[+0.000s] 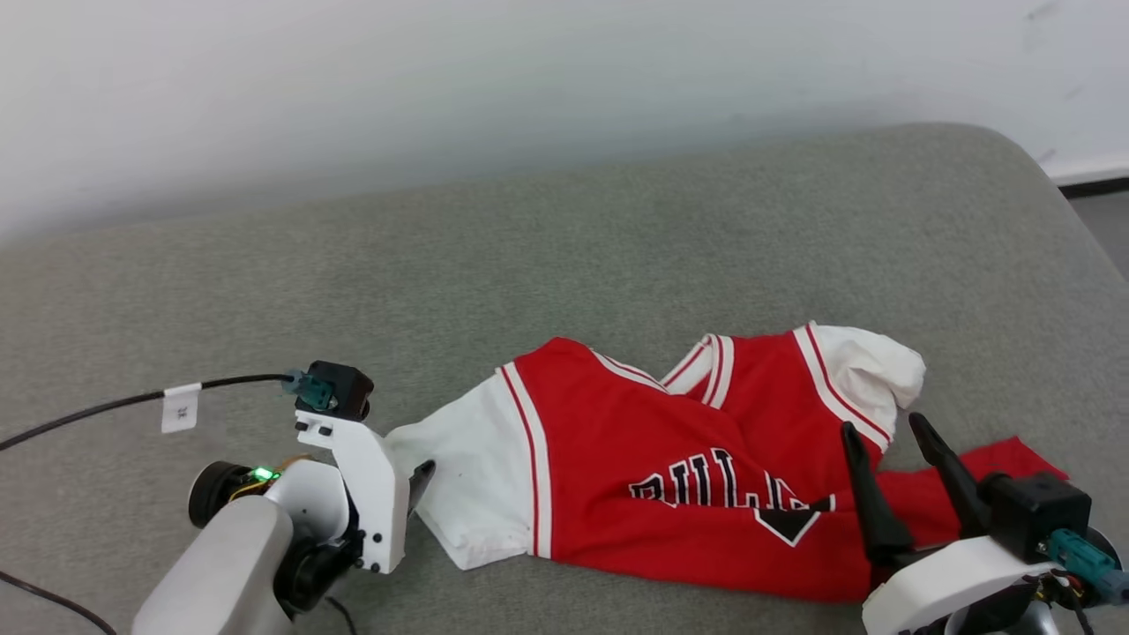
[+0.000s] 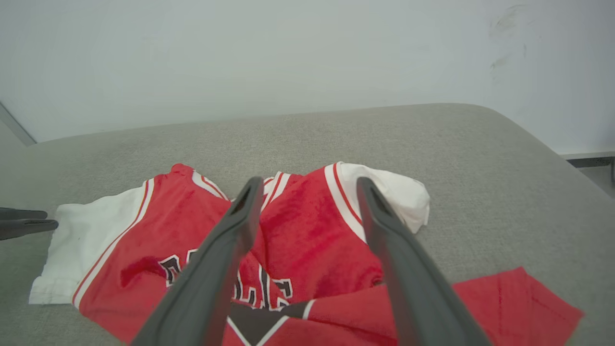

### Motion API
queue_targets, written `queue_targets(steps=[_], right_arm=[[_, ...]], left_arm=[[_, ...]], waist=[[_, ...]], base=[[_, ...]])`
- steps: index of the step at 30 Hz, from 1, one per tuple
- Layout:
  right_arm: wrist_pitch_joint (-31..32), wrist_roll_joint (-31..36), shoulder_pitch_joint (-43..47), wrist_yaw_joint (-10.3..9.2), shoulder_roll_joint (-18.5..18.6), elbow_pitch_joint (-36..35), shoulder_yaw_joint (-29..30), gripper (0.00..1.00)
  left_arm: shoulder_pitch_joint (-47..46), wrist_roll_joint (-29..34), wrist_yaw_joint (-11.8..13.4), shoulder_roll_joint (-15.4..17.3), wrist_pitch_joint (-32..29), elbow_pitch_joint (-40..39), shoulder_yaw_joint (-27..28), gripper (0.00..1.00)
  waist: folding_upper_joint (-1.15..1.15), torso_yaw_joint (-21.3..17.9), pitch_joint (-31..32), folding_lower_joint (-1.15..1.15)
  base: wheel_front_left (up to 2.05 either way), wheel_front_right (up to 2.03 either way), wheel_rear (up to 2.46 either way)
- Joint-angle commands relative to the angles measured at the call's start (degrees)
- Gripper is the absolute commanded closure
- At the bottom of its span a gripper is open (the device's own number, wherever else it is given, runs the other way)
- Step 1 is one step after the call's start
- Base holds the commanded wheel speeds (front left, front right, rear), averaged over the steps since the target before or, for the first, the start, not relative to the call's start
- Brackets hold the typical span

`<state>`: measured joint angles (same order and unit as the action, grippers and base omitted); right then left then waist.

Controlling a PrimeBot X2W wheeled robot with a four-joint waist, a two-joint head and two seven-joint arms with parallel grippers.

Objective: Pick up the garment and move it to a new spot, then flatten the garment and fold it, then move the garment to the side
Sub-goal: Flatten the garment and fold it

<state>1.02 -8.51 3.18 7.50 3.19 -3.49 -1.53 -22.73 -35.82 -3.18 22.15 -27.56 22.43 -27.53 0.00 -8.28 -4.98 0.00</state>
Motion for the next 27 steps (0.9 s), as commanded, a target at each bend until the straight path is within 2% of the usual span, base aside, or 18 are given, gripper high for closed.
queue_targets(steps=[1, 5, 8, 9, 10, 11, 12, 13, 14, 20, 23, 27], right_arm=[[-0.39, -0.05, -1.18, -0.02, -0.25, 0.06, -0.32, 0.00], [-0.96, -0.03, -1.83, -0.02, -0.30, 0.61, -0.86, 0.00], [-1.57, -0.11, -2.41, -0.02, -0.32, 0.99, -1.15, 0.00], [-1.69, -0.16, -2.51, -0.02, -0.34, 1.10, -1.19, 0.00], [-1.86, -0.23, -2.63, -0.02, -0.34, 1.18, -1.19, 0.00], [-1.99, -0.28, -2.84, -0.02, -0.35, 1.23, -1.21, 0.00], [-2.03, -0.29, -2.98, -0.02, -0.36, 1.25, -1.16, 0.00], [-2.27, -0.34, -3.12, -0.02, -0.37, 1.16, -0.99, 0.00], [-2.23, -0.49, -2.95, -0.02, -0.37, 0.89, -0.27, 0.00], [0.47, -1.79, -3.03, -0.03, 0.99, 1.72, 2.55, 0.00], [4.26, -4.86, -3.43, -0.02, 2.93, 3.55, 4.71, 0.00], [11.44, -9.93, -4.43, -0.02, 6.66, 7.49, 8.44, 0.00]], left_arm=[[-0.80, -0.58, -0.27, 0.37, -1.40, 0.74, -0.21, 0.00], [-1.94, -2.15, -1.45, 0.98, -8.29, 4.29, -1.75, 0.00], [-0.84, -3.91, -2.16, 0.28, -14.47, 7.23, -4.02, 0.00], [-0.40, -4.78, -2.52, -0.31, -16.29, 7.83, -4.69, 0.04], [0.05, -5.52, -2.77, -0.87, -17.90, 8.35, -5.35, 0.49], [0.43, -6.14, -2.92, -1.37, -19.12, 8.77, -5.83, 0.62], [0.75, -6.79, -3.03, -1.87, -19.63, 9.00, -5.89, 1.00], [0.93, -6.96, -3.09, -2.19, -19.71, 9.04, -5.98, 1.00], [0.82, -6.25, -2.36, -2.03, -15.82, 8.56, -4.98, 1.00], [0.18, -2.58, 0.67, -1.60, -5.35, 6.78, -3.20, 1.00], [-0.02, -1.09, 1.95, -1.85, -0.50, 4.47, -2.51, 1.00], [0.11, -0.44, 2.29, -2.47, 2.25, 0.89, -2.57, 1.00]], waist=[[0.00, -1.82, -1.84, 0.00], [0.00, -3.25, -3.41, 0.00], [0.00, -3.87, -4.31, 0.00], [0.00, -3.99, -4.49, 0.00], [0.00, -4.06, -4.65, 0.00], [0.00, -4.10, -4.77, 0.00], [0.00, -4.12, -4.84, 0.00], [0.00, -4.10, -4.86, 0.00], [0.00, -3.61, -4.39, 0.00], [0.00, -1.00, -1.92, 0.00], [0.00, 0.69, -0.68, 0.00], [0.00, 3.05, -0.06, 0.00]], base=[[0.00, 0.00, 0.00], [0.00, 0.00, 0.00], [0.00, 0.00, 0.00], [0.00, 0.00, 0.00], [0.00, 0.00, 0.00], [0.00, 0.00, 0.00], [0.00, 0.00, 0.00], [0.00, 0.00, 0.00], [0.00, 0.00, 0.00], [0.00, 0.00, 0.00], [0.00, 0.00, 0.00], [0.00, 0.00, 0.00]])
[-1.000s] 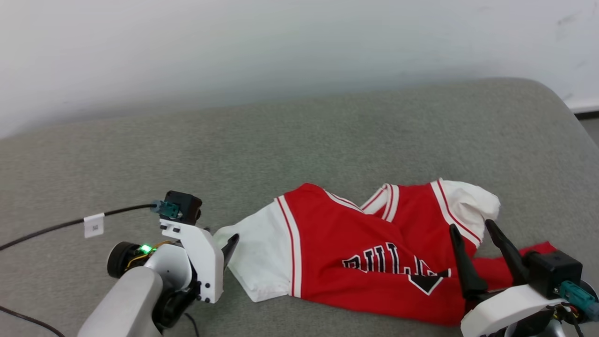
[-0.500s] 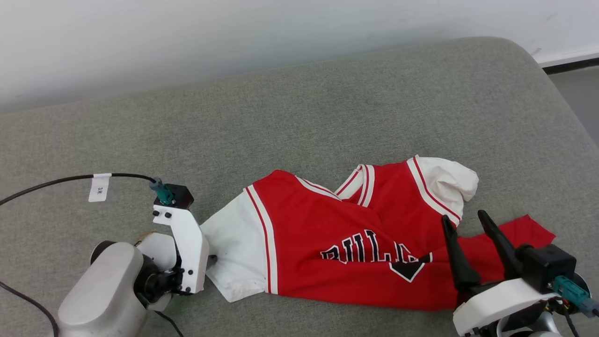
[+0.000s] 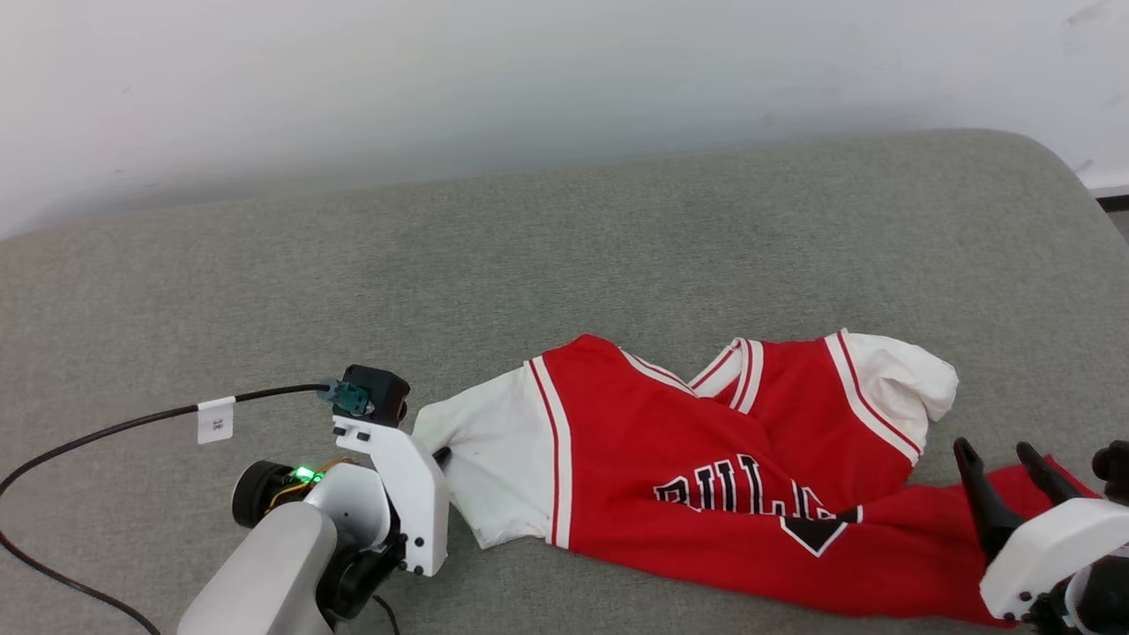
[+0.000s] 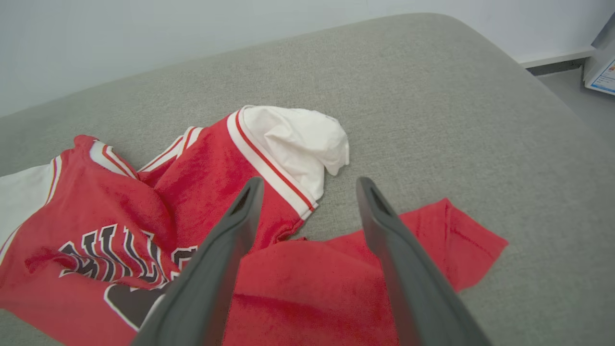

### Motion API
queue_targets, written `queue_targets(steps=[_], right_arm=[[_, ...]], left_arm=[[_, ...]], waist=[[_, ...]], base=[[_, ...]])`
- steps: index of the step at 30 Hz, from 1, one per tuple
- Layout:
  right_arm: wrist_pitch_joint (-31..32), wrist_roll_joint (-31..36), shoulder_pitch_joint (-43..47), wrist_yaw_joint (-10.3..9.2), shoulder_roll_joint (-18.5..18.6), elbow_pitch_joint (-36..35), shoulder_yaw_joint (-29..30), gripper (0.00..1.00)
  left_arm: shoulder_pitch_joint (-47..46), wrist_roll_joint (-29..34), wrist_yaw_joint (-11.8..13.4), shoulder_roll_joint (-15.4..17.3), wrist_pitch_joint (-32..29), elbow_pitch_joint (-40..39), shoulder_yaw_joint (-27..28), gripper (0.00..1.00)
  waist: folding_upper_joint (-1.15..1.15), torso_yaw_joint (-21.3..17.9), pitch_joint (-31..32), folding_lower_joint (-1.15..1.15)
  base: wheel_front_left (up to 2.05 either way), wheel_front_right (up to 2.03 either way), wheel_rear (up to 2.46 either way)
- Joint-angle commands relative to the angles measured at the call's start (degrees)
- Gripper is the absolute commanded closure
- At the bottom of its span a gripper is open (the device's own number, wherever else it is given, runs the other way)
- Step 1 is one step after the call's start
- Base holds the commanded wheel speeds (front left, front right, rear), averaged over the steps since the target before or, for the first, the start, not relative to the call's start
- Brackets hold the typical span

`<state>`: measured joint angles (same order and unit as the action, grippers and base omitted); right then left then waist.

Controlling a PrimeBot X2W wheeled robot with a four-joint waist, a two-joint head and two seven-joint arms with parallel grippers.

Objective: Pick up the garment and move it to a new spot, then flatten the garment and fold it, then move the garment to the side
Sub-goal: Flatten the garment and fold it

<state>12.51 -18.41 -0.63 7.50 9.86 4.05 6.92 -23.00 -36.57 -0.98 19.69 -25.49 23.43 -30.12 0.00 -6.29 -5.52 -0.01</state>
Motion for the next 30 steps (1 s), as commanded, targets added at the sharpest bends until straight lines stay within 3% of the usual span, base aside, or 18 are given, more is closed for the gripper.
queue_targets(steps=[1, 14, 20, 26, 27, 28, 29, 30], right_arm=[[5.47, -3.01, -2.02, -0.02, 2.51, 2.38, 2.21, 0.00], [27.88, -8.11, -18.35, -0.01, 11.99, 11.17, 4.76, 0.00], [35.01, -6.66, -24.11, -0.02, 12.14, 15.94, 5.69, 0.00], [41.35, -5.37, -25.07, -0.03, 8.96, 21.70, 7.72, 0.00], [42.57, -4.99, -24.96, -0.03, 8.14, 22.41, 7.97, 0.55], [43.52, -4.67, -24.95, -0.03, 7.45, 22.82, 8.24, 0.72], [44.65, -4.42, -24.84, -0.03, 6.82, 23.20, 8.49, 1.00], [45.43, -4.11, -24.73, -0.02, 6.46, 23.25, 8.55, 1.00]], left_arm=[[-0.18, 1.05, 0.41, 0.00, 1.22, -3.26, -0.28, 1.00], [-4.29, 3.90, 0.93, 0.07, 2.48, -14.93, -1.50, 1.00], [-6.39, 4.79, 0.61, 0.16, 3.38, -17.34, -1.65, 1.00], [-7.25, 5.16, 0.37, 0.47, 3.94, -18.28, -1.87, 1.00], [-7.29, 5.14, 0.32, 0.52, 3.96, -18.23, -1.88, 1.00], [-7.33, 5.12, 0.32, 0.56, 3.99, -18.15, -1.89, 1.00], [-7.27, 5.09, 0.35, 0.56, 4.00, -18.04, -1.94, 1.00], [-7.19, 4.99, 0.36, 0.59, 3.92, -17.92, -1.98, 1.00]], waist=[[0.00, 2.65, 0.05, 0.01], [0.00, 7.80, -8.16, 0.01], [0.00, 9.70, -12.48, 0.01], [0.00, 10.57, -14.63, 0.01], [0.00, 10.65, -14.67, 0.01], [0.00, 10.69, -14.69, 0.01], [0.00, 10.72, -14.60, 0.01], [0.00, 10.75, -14.49, 0.01]], base=[[0.00, 0.00, 0.00], [0.00, 0.00, 0.00], [0.00, 0.00, 0.00], [0.00, 0.00, 0.00], [0.00, 0.00, 0.00], [0.00, 0.00, 0.00], [0.00, 0.00, 0.00], [0.00, 0.00, 0.00]])
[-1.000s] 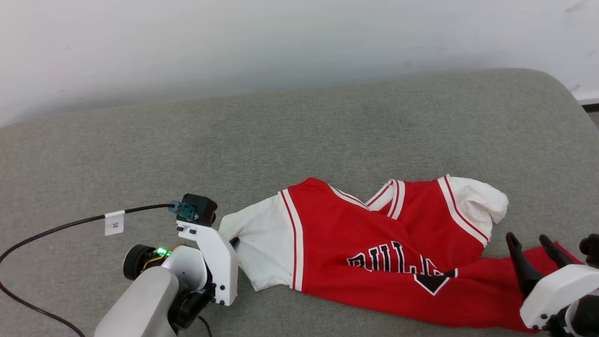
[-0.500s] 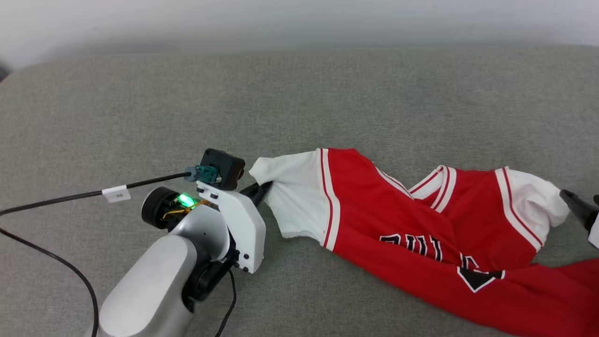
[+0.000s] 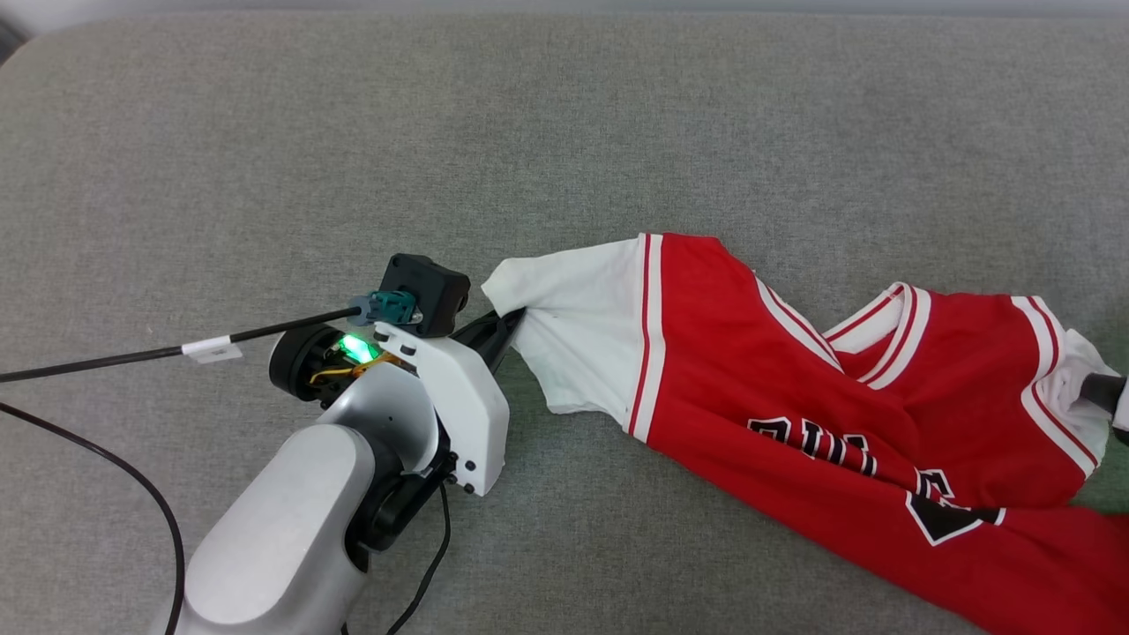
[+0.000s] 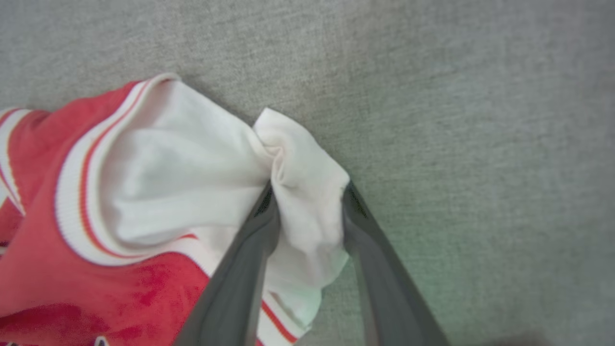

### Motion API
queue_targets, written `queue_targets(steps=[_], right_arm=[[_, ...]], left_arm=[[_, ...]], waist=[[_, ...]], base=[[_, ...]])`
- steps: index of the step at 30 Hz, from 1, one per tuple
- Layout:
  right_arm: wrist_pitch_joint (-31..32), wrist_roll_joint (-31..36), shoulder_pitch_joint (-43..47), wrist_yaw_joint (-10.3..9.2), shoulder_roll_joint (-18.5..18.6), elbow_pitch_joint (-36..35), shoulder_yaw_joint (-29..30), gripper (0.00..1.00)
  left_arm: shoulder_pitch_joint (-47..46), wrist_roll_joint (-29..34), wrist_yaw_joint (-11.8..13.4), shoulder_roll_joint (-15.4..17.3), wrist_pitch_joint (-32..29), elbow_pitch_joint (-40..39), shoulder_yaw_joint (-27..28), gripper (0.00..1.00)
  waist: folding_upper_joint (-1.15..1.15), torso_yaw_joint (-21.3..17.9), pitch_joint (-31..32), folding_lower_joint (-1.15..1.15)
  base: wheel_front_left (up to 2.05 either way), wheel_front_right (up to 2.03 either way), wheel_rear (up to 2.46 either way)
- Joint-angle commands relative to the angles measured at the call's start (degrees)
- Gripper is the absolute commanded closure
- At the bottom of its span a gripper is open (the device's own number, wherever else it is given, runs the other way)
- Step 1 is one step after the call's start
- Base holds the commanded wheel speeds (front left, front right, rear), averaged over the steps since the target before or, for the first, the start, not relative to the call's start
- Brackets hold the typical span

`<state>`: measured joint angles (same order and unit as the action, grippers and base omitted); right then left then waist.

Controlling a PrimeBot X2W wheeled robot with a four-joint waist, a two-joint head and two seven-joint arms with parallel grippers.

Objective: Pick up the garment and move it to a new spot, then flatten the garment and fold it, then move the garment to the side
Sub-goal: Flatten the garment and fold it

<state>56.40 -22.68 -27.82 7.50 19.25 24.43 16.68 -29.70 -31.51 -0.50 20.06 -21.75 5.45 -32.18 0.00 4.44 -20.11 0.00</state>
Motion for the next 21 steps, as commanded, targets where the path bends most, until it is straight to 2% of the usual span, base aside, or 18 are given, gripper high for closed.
queue_targets(steps=[1, 5, 10, 16, 21], right_arm=[[2.20, 0.54, 2.50, -0.02, -3.10, 2.71, -1.08, 1.00], [2.94, 0.93, 2.18, -0.02, -2.71, 0.75, -0.59, 1.00], [-4.54, 2.92, -0.15, -0.02, 1.04, -5.91, -3.62, 1.00], [-11.04, 4.77, -2.07, -0.03, 3.09, -8.19, -7.73, 1.00], [-16.11, 6.06, -4.35, -0.03, 4.93, -7.13, -11.83, 1.00]], left_arm=[[-0.40, -0.16, -0.11, 0.25, 0.18, 0.18, 0.05, 1.00], [0.17, -0.38, -0.09, 0.38, 0.42, 0.80, 0.05, 1.00], [-0.30, 0.31, 1.17, 1.29, 2.54, 1.67, 1.51, 1.00], [-1.91, 0.97, 3.15, 2.39, 5.15, 3.72, 4.25, 1.00], [-4.87, 0.69, 4.52, 2.70, 7.72, 7.86, 7.02, 1.00]], waist=[[0.00, 0.05, 0.24, 0.00], [0.00, 0.09, 1.58, 0.00], [0.00, -0.42, 4.64, 0.00], [0.00, -1.37, 9.53, 0.00], [0.00, -2.02, 14.23, 0.00]], base=[[0.00, 0.00, 0.00], [0.00, 0.00, 0.00], [0.00, 0.00, 0.00], [0.00, 0.00, 0.00], [0.00, 0.00, 0.00]])
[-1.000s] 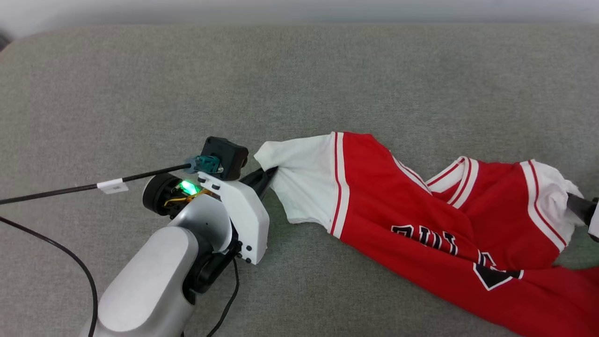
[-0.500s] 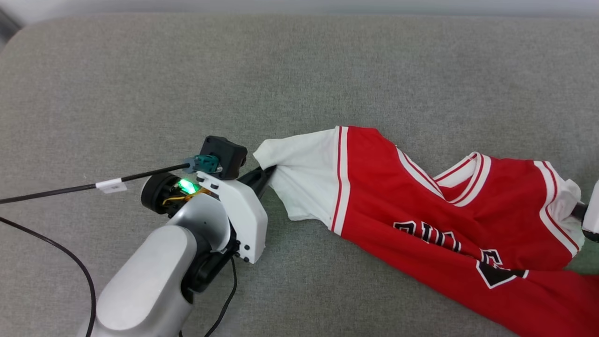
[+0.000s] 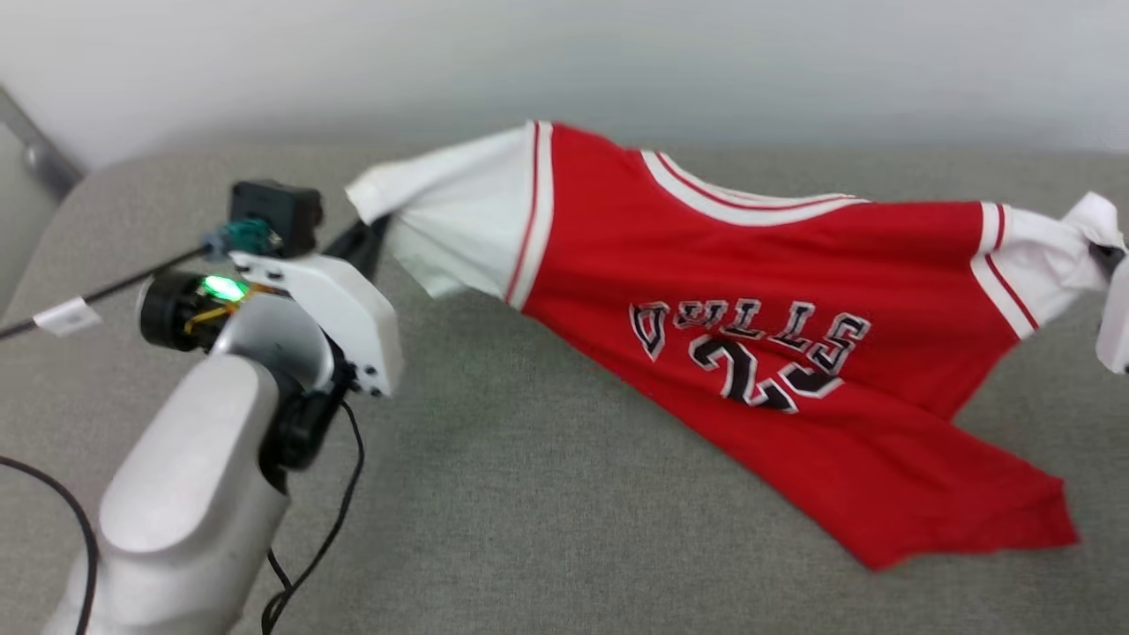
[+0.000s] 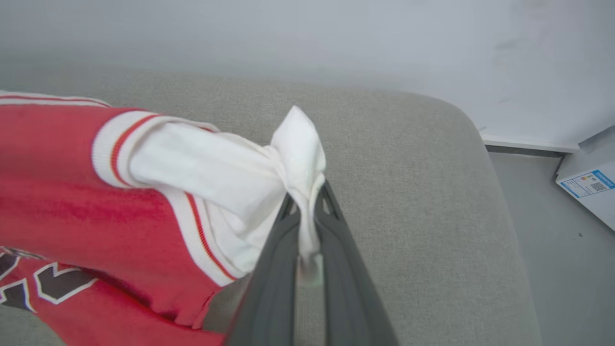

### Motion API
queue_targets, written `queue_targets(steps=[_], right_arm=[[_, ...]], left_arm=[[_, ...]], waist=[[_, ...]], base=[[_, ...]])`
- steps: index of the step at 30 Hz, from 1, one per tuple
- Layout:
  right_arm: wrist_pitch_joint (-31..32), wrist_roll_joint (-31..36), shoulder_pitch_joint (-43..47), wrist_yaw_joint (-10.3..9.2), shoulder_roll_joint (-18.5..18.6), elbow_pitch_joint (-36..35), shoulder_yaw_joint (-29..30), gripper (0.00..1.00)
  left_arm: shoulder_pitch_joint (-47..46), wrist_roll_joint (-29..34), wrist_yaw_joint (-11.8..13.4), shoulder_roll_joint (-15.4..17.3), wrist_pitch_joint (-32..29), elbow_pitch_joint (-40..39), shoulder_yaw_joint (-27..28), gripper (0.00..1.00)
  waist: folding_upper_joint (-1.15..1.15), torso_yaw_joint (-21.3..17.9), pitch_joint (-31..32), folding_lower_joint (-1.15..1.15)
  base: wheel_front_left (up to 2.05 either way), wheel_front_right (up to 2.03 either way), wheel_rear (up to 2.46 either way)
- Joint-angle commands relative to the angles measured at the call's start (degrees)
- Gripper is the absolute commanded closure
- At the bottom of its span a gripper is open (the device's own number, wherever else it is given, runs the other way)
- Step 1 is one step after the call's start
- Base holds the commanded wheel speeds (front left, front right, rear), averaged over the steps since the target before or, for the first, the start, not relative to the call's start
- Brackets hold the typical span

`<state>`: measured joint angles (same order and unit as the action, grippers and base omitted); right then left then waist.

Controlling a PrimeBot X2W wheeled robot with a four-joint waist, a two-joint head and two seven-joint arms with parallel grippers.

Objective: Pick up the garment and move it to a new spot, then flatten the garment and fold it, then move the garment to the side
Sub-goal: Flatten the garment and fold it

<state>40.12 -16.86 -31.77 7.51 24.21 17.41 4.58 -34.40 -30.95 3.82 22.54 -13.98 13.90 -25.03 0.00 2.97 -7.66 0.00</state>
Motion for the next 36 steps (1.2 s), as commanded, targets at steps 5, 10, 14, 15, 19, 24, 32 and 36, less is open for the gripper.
queue_targets(steps=[5, 10, 14, 15, 19, 24, 32, 36], right_arm=[[-3.48, 0.06, -4.76, -0.06, 1.40, 2.60, -3.74, 1.00], [-8.27, 0.15, -10.57, -0.06, 1.72, 5.87, -6.69, 1.00], [-12.68, 0.44, -16.80, -0.07, 1.65, 8.52, -7.88, 1.00], [-13.82, 0.70, -18.55, -0.07, 1.80, 9.08, -8.19, 1.00], [-19.37, 2.18, -26.36, -0.07, 1.40, 11.45, -8.15, 1.00], [-27.21, 4.59, -36.68, -0.07, -0.30, 13.59, -8.60, 1.00], [-36.58, 5.28, -50.36, -0.07, -2.23, 15.15, -9.41, 1.00], [-38.99, 4.81, -54.62, -0.07, -2.77, 15.43, -10.71, 1.00]], left_arm=[[-4.59, -0.92, -0.15, -0.03, 1.41, 7.59, 1.83, 1.00], [-11.36, -0.61, -2.22, -0.55, 6.03, 16.57, 2.85, 1.00], [-18.90, 0.70, -3.73, -0.29, 10.73, 22.80, 3.52, 1.00], [-21.07, 0.74, -3.98, -0.30, 11.97, 24.26, 3.90, 1.00], [-30.06, 1.48, -4.84, 0.23, 16.32, 29.01, 5.10, 1.00], [-40.97, 2.84, -5.76, 1.76, 21.68, 33.30, 6.03, 1.00], [-54.16, 0.76, -7.32, 3.24, 26.60, 35.53, 9.57, 1.00], [-58.00, 0.59, -8.17, 3.61, 27.82, 35.77, 10.18, 1.00]], waist=[[0.00, -1.34, 4.91, 0.00], [0.00, -1.72, 5.26, 0.00], [0.00, -2.01, 3.51, 0.00], [0.00, -2.02, 2.69, 0.00], [0.00, -2.15, -1.54, 0.00], [0.00, -2.97, -7.29, 0.00], [0.00, -3.41, -18.01, 0.00], [0.00, -3.40, -23.26, 0.00]], base=[[0.00, 0.00, 0.00], [0.00, 0.00, 0.00], [0.00, 0.00, 0.00], [0.00, 0.00, 0.00], [0.00, 0.00, 0.00], [0.00, 0.00, 0.00], [0.00, 0.00, 0.00], [0.00, 0.00, 0.00]])
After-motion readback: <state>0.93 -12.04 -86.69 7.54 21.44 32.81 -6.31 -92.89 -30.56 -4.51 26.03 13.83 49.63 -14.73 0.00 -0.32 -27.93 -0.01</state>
